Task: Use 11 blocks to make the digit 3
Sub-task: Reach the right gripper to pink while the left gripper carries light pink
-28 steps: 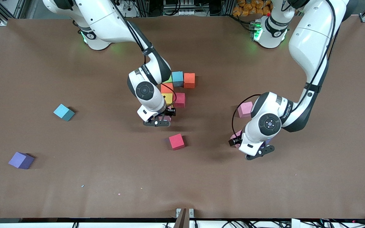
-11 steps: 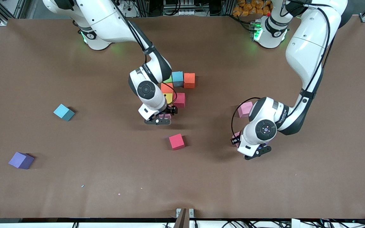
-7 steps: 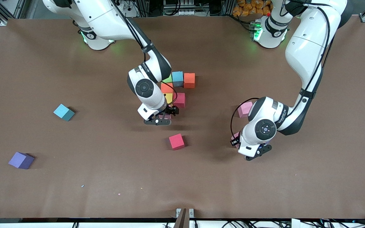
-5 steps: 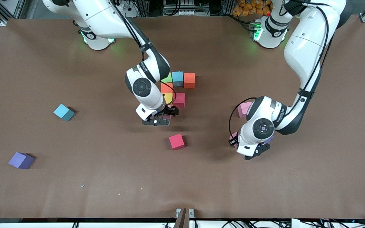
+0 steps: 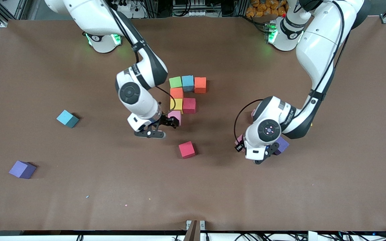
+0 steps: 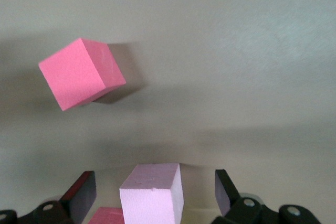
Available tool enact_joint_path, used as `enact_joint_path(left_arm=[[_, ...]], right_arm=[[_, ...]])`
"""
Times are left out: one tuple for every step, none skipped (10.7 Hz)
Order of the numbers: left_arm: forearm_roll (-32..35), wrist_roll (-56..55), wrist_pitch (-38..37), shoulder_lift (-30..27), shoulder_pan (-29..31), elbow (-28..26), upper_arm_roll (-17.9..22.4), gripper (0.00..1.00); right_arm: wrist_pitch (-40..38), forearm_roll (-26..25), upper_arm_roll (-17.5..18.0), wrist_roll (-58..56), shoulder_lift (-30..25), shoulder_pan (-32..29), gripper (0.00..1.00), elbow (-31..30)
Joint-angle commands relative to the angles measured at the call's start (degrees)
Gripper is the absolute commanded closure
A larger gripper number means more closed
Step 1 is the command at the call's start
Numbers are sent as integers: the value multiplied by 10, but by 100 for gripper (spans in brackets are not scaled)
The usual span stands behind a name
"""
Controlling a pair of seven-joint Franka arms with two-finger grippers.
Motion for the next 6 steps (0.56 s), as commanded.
enact_joint_path(left_arm=[[-8,-102,-6,-16,-1,-20,-19,100],[-9,-139,-5,-17,0,-23,-32,100],[-6,-197,-4,-17,-3,-27,-40,100],[-3,-262,-3,-16,-21,-31,-41,100],[-2,-316,4,-16,-37,-34,-40,100],[-2,-373,12,-17,-40,-37,-42,100]], right_arm=[[-20,-13,6,-38,-29,-35,0,-10],[-21,-14,6,-61,-30,-52,0,-9],[-18,-16,6,-100,-25,-71,0,-5],[-15,-16,5,-138,-23,-80,0,3],[-14,-16,3,-172,-18,-90,0,13],[-14,-18,2,-191,-16,-96,0,20]])
